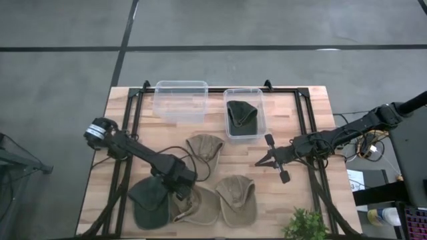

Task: Pick & Place hat
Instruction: Put the gray cap into the right transparent bin

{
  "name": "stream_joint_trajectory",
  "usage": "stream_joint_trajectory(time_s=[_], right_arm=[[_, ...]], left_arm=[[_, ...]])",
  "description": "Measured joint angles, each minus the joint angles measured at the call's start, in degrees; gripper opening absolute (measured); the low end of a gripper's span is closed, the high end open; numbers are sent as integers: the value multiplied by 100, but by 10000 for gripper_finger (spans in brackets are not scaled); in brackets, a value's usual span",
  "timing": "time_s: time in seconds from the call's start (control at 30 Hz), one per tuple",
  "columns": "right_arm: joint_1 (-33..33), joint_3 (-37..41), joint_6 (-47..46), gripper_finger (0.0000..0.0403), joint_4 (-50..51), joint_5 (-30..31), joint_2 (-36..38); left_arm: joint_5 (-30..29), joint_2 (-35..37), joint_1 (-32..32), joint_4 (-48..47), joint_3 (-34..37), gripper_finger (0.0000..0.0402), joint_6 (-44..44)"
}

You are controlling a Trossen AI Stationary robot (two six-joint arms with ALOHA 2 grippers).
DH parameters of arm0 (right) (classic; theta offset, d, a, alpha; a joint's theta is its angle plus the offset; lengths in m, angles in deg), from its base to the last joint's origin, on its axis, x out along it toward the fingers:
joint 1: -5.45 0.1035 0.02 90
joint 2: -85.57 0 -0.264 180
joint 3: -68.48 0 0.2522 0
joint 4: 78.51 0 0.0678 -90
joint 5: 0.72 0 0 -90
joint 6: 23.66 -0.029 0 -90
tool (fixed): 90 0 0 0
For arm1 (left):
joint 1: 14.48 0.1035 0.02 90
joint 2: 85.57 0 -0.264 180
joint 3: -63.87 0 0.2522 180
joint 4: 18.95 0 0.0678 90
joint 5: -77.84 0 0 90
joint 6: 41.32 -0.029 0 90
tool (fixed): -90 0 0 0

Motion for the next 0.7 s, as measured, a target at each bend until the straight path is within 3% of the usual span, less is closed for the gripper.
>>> stream_joint_trajectory(time_s=[0.3,0.57,0.7], right_arm=[[0,0,-163,9,-52,8,-16],[0,-3,-486,9,-850,535,-224],[0,-195,-615,29,-918,662,-409]], left_arm=[[-567,1071,274,-920,0,4,-66],[-2027,2216,594,-925,-4,4,457],[-2952,2670,627,-775,-4,4,890]])
